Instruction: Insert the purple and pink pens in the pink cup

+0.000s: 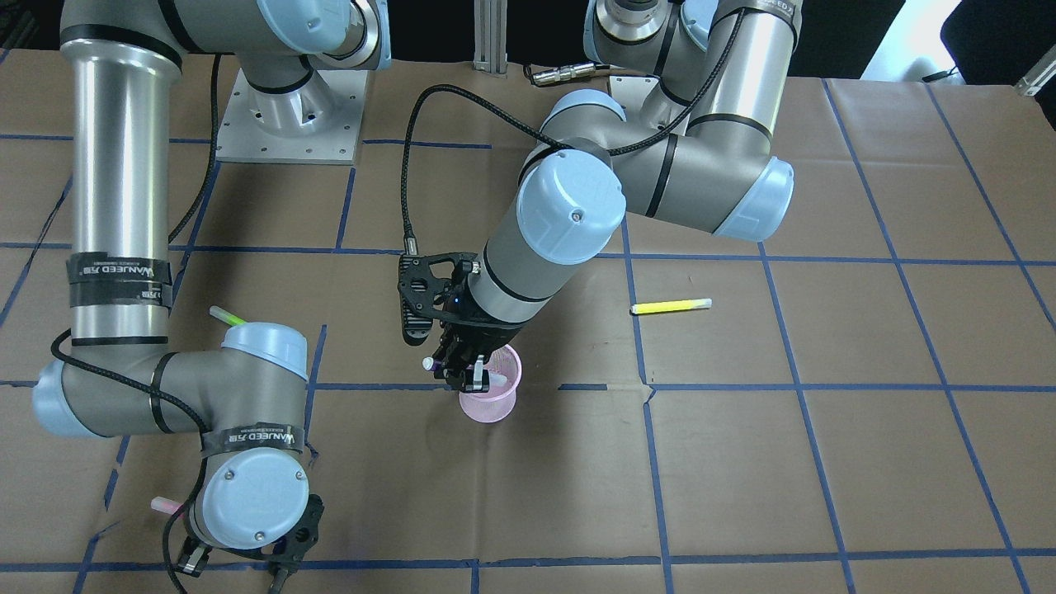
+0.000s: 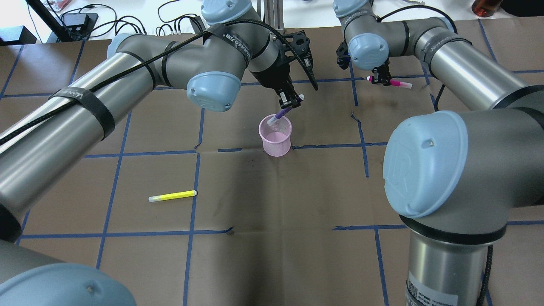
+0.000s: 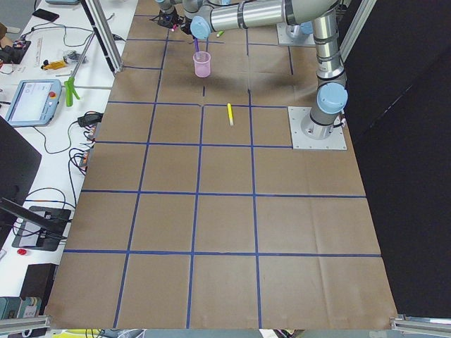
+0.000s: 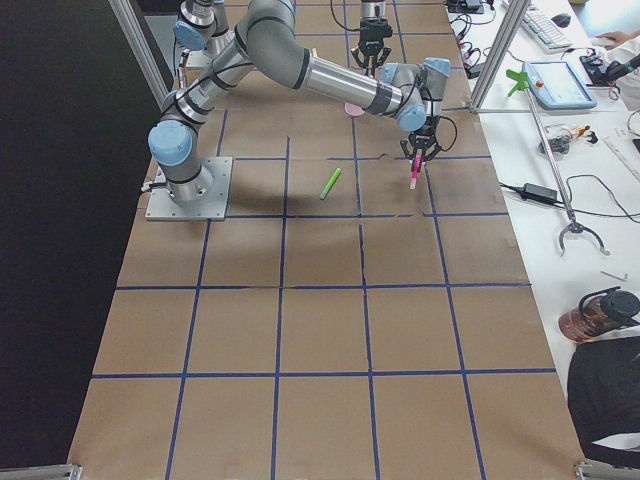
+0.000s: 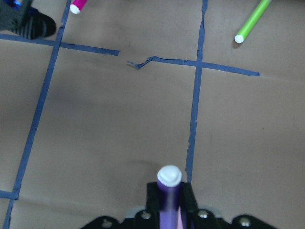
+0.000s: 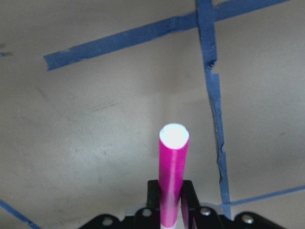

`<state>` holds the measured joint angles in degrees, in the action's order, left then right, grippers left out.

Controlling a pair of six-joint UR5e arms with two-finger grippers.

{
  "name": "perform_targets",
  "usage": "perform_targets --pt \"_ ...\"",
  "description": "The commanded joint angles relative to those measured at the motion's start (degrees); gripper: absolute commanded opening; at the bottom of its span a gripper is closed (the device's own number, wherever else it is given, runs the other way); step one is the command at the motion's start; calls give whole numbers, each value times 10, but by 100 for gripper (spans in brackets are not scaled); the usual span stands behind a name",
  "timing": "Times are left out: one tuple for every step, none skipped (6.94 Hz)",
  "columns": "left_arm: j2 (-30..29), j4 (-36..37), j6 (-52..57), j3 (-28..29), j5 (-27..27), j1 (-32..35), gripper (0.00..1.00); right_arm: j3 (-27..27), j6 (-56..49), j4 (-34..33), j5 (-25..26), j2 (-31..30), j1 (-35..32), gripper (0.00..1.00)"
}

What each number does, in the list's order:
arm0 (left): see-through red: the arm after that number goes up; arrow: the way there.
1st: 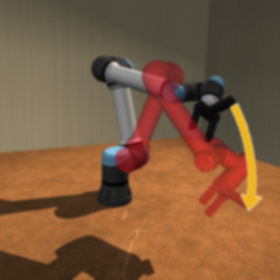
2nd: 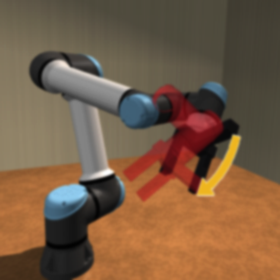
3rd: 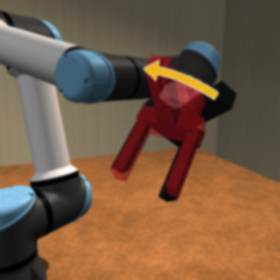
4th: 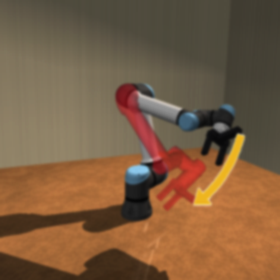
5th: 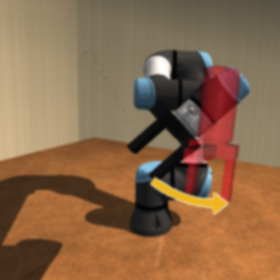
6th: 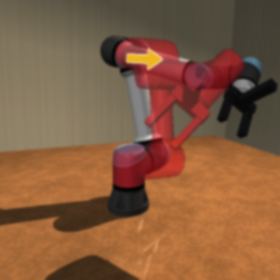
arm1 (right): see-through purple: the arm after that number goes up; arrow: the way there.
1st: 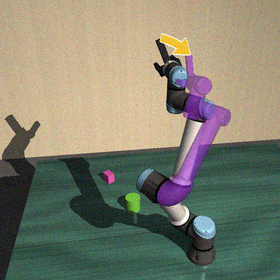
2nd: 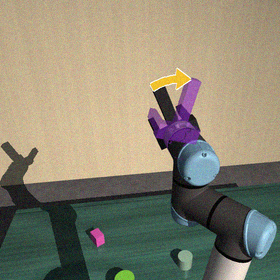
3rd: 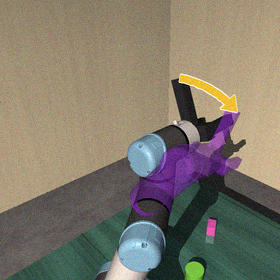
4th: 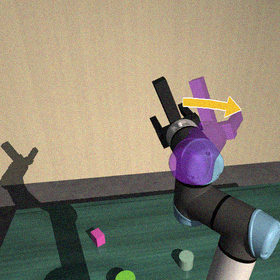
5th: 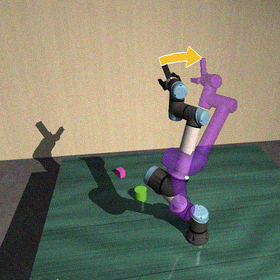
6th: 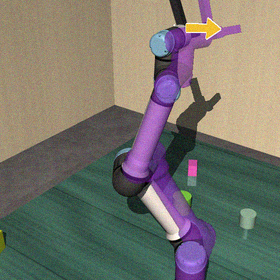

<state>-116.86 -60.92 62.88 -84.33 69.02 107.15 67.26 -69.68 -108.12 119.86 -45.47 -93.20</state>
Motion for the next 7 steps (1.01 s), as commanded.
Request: perform_targets --pt "-12 -5 1 -2 1 1 29 5 -51 3 -60 -70 3 6" --pt "-14 -4 0 -1 1 1 51 11 -62 15 -93 -104 6 5" --pt "-14 -8 -1 -1 1 1 81 22 -83 52 -140 -143 9 5" --pt "-10 -23 -1 -1 2 0 88 34 -90 90 -166 -193 9 5" --pt "-5 -39 -2 4 2 -2 91 56 -99 123 -207 -242 11 5" --pt "7 -99 -20 20 4 -4 94 106 -107 127 -222 -300 11 5" --pt "28 -138 -28 24 6 -11 95 191 -114 114 -230 -372 10 5"
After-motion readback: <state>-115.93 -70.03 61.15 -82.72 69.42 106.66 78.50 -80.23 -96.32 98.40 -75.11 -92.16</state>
